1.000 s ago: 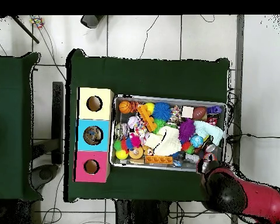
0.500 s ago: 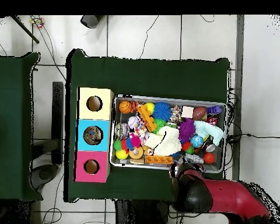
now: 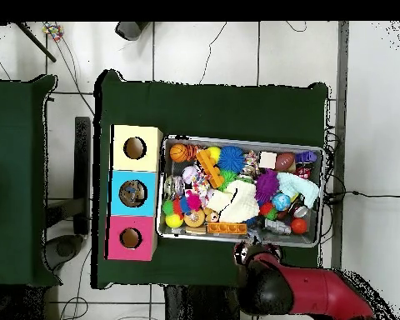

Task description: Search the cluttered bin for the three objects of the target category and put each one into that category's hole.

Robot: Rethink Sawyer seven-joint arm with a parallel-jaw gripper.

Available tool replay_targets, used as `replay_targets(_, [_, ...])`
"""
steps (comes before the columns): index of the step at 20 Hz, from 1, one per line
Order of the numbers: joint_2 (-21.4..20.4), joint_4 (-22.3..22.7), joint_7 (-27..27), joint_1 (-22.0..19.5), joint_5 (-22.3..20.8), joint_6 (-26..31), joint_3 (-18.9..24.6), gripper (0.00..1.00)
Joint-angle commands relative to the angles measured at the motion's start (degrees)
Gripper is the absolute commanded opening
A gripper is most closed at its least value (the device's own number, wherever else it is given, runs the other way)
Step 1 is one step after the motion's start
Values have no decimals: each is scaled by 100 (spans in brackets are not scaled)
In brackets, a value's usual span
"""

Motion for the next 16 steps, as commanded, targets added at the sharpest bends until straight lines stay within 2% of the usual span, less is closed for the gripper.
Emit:
replay_targets(1, [-530,539,575,-443,444,45,-72,0])
replay_targets(5, [-768,617,595,-311,611,236,-86,0])
replay_targets(7, [-789,589,738,-80,603,261,-231,0])
replay_targets(16, [-490,492,1506,1447,906,58,-642,0])
